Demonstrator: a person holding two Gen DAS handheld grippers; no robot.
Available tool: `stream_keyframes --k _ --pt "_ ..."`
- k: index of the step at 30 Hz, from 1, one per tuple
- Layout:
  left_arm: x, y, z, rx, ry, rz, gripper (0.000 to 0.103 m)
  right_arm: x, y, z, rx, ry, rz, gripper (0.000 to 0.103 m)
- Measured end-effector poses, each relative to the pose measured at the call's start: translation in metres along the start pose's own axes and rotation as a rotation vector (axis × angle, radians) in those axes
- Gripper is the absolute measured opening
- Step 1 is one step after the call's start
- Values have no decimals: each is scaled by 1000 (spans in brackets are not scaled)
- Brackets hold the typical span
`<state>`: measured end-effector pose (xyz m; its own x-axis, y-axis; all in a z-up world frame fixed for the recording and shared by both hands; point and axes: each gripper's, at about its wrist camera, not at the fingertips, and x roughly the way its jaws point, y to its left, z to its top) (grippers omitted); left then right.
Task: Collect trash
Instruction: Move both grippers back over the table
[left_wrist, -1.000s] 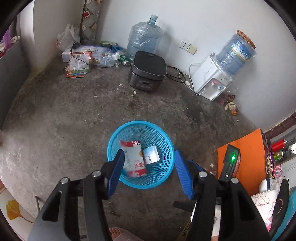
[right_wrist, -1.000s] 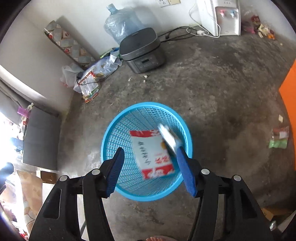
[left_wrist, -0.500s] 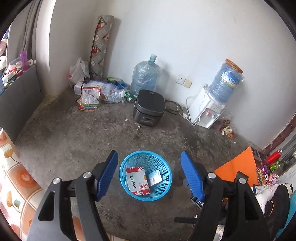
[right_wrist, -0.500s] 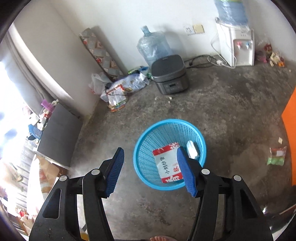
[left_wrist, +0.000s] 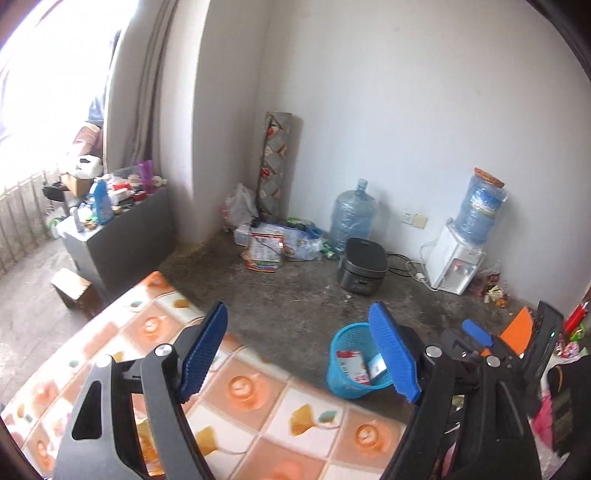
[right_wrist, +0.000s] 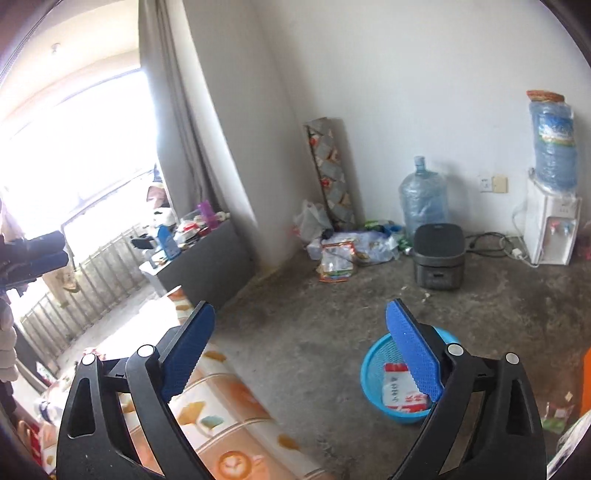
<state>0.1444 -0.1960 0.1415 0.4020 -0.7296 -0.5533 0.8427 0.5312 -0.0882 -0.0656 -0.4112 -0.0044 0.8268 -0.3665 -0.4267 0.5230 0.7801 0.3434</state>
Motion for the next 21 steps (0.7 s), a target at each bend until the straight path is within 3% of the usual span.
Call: stream_keyframes --k 3,6,9,12,16,21 --pt "-30 48 -42 -24 57 141 80 5 31 -14 -28 100 129 90" --pt "-57 104 -96 -208 158 242 80 8 65 -27 -71 207 262 89" --pt "-98 139 -146 -373 170 317 80 7 93 -44 -113 302 367 89" --pt "-138 150 -192 -463 157 383 80 9 121 -61 -152 420 475 88" --pt "-183 151 -244 -584 137 414 80 4 158 -93 -215 606 609 81" --pt "-204 153 -300 -685 158 430 72 4 200 -139 -257 876 722 75"
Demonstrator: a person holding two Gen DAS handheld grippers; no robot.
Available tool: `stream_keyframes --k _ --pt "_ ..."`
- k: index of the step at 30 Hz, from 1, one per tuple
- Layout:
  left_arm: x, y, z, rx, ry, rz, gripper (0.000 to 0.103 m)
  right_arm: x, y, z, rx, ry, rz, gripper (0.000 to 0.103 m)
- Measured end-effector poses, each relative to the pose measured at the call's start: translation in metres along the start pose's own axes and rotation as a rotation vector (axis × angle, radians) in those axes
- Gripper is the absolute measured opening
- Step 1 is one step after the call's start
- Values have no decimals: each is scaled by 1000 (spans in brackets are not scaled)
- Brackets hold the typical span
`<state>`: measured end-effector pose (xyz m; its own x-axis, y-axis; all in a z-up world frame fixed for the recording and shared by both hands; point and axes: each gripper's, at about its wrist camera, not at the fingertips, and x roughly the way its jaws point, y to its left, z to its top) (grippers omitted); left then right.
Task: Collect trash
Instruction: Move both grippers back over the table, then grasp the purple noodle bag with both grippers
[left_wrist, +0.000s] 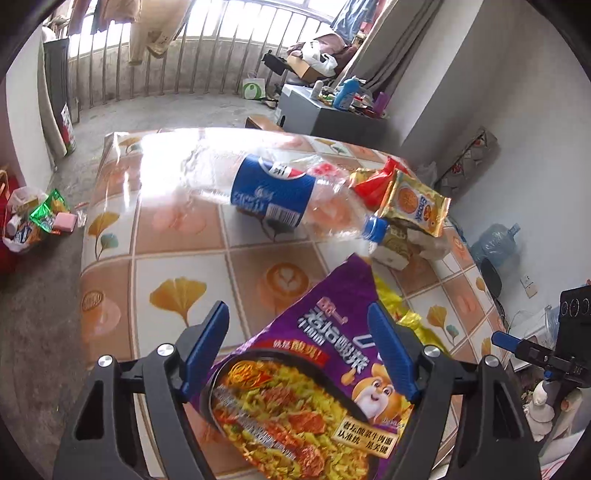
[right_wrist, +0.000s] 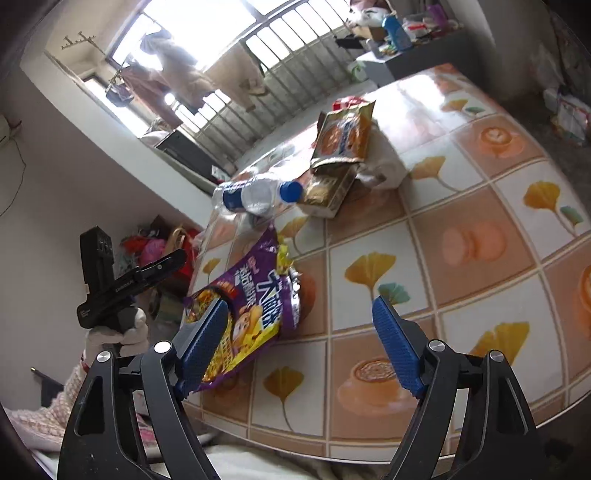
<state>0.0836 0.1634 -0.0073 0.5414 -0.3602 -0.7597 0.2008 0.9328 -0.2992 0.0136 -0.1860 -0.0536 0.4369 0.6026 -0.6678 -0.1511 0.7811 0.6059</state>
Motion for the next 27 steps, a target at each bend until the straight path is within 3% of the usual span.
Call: stream_keyframes --k 3,6,10,14,19,23,27 --pt "14 15 -16 -24 45 31 58 32 12 -10 26 120 29 70" --pt "31 23 -25 -54 99 1 43 62 13 -16 92 199 74 64" --pt "38 17 -32 -66 146 -99 32 84 12 -15 174 231 115 43" --pt "42 -1 -40 -42 204 -183 30 74 -1 -12 200 225 76 11" --pt "46 -38 -52 37 273 -317 30 33 -24 -11 192 179 21 8" --pt "43 -72 -43 141 254 -382 30 12 -38 -4 167 138 -84 9" --pt "54 -105 -29 199 249 -456 29 -3 -57 -3 221 67 -138 9"
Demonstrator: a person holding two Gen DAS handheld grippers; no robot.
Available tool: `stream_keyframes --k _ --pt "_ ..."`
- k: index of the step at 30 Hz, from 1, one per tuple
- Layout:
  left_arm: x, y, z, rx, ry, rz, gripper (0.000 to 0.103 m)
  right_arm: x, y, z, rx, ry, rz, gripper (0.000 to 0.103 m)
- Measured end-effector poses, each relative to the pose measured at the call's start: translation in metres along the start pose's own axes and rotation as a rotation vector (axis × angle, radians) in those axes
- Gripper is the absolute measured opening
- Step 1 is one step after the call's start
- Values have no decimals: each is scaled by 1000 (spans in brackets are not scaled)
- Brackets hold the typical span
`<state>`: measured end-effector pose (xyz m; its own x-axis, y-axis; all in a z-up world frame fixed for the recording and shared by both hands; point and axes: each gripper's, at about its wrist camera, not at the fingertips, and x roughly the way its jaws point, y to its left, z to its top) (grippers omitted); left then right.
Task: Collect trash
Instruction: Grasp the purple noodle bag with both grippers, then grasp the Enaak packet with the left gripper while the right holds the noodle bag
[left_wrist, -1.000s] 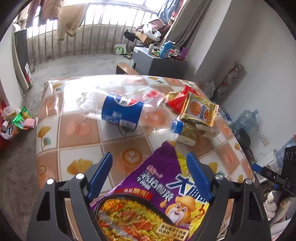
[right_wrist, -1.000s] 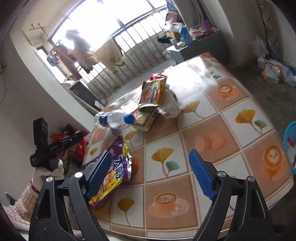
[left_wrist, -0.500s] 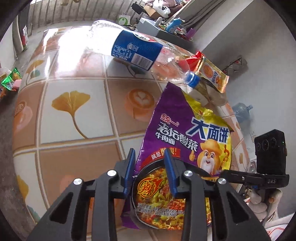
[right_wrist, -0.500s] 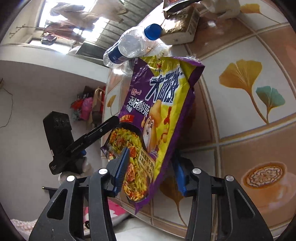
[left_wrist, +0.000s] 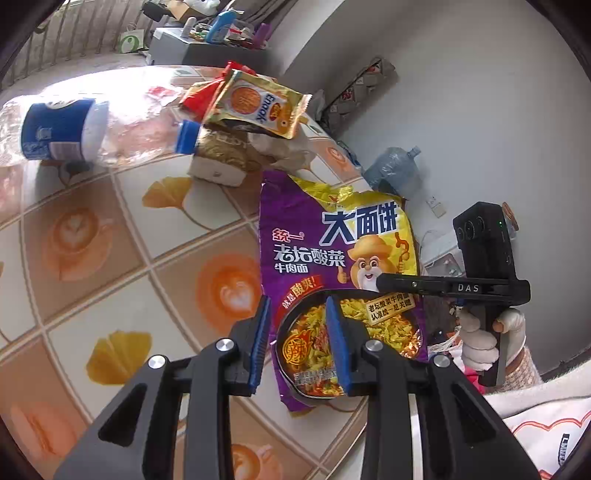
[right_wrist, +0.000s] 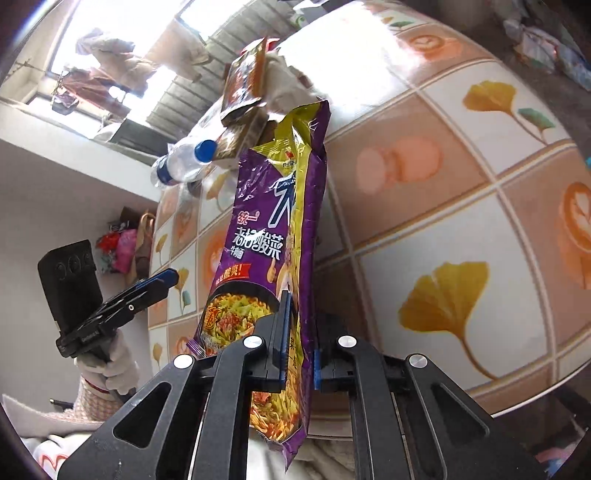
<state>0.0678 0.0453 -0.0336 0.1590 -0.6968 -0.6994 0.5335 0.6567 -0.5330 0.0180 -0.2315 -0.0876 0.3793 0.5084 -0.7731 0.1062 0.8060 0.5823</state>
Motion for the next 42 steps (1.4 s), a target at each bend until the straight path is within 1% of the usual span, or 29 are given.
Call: stream_keyframes --k 3,6,9,11,14,15,18,22,25,26,27,28,31,35,38,42 --pt "28 -14 14 31 41 -29 30 -6 -4 -1 22 -51 -19 8" --pt "56 -28 23 63 88 -56 29 -23 -16 3 27 -95 -54 8" --pt "82 -43 33 98 124 -60 27 -39 -30 14 37 -134 -96 8" --pt "99 -52 39 118 144 -50 25 -44 -36 18 56 -159 -119 8" --pt "122 -59 47 124 183 -25 19 -48 -47 23 104 -194 -108 9" --pt "126 -61 49 122 183 -34 19 -50 -52 24 124 -204 -97 9" --pt "131 -64 54 126 196 -38 19 -51 -63 23 170 -214 -70 11" --pt "135 -64 57 123 201 -45 19 -50 -74 20 199 -212 -88 11" --pt "133 -63 58 123 203 -46 19 -51 -71 18 171 -225 -125 10" --pt "133 -63 58 121 203 -47 19 -58 -74 16 154 -230 -133 8" --pt "133 -63 58 118 204 -49 19 -60 -72 16 137 -234 -138 6" --pt "140 -68 67 116 205 -50 19 -62 -70 15 120 -240 -145 4" --pt "139 -64 68 126 207 -53 19 -66 -68 14 85 -243 -153 3" --pt "139 -68 61 139 217 -65 19 -68 -71 11 89 -234 -163 2" --pt "140 -70 60 145 219 -74 19 -75 -74 7 96 -244 -173 2" --pt "132 -73 62 155 188 -79 19 -85 -77 5 113 -277 -184 2"
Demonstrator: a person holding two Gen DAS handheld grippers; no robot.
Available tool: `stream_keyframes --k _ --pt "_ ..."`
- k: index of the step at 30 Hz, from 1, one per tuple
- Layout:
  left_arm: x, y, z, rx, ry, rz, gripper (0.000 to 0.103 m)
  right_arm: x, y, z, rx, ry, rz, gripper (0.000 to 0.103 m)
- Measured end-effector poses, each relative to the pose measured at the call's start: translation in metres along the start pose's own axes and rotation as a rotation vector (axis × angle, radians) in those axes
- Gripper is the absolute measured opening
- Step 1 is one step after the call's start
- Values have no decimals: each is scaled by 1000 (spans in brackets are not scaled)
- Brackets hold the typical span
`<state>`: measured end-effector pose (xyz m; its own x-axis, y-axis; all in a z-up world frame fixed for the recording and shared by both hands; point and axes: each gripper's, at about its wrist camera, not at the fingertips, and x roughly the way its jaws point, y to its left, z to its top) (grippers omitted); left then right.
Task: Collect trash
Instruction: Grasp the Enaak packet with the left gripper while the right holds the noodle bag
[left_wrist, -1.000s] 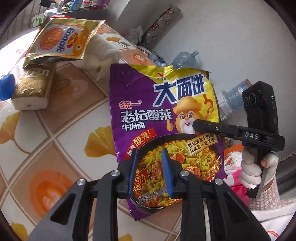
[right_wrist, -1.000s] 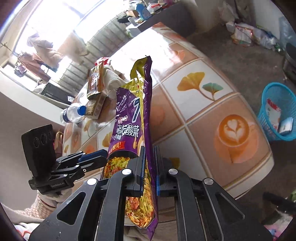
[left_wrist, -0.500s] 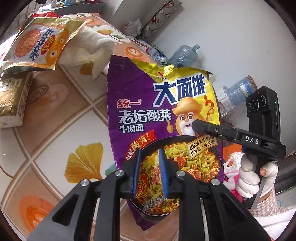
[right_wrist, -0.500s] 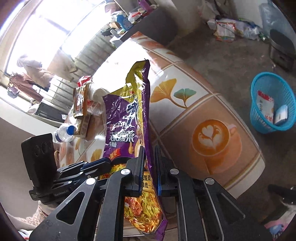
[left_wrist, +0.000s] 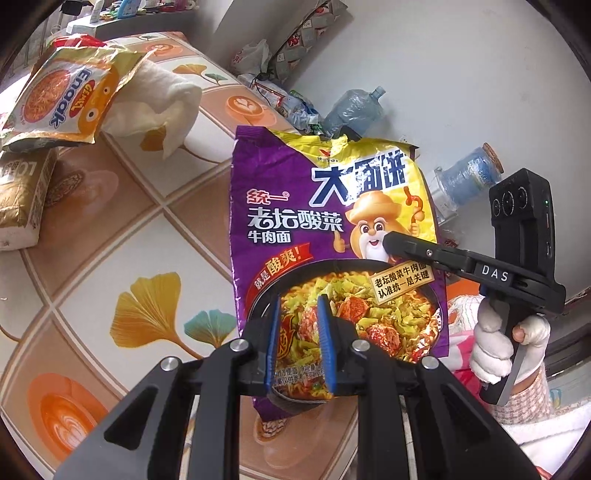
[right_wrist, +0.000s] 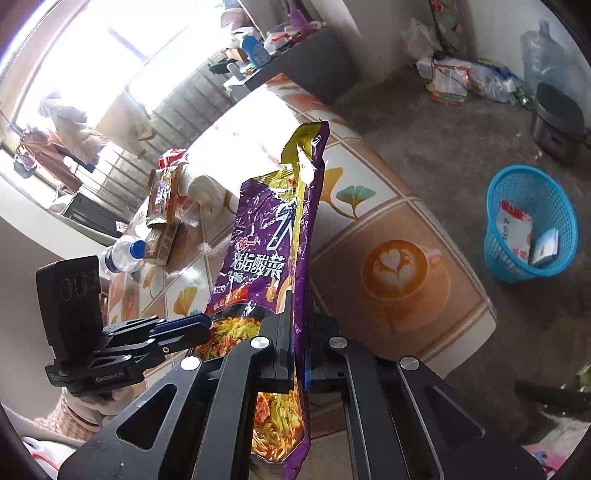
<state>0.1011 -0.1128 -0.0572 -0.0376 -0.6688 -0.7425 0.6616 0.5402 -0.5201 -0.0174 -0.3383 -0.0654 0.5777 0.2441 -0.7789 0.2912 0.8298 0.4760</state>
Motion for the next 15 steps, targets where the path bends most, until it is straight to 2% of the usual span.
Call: stream_keyframes --k 5,10,13,15 --pt "-21 2 4 6 -77 23 19 -2 -3 8 15 -40 -11 2" --pt "-57 9 14 0 -199 73 19 4 -3 18 40 -60 -7 2" --pt "-76 17 21 3 -271 133 19 10 -2 24 51 -65 3 2" --pt "-84 21 26 19 -309 200 19 14 0 28 53 -66 11 2"
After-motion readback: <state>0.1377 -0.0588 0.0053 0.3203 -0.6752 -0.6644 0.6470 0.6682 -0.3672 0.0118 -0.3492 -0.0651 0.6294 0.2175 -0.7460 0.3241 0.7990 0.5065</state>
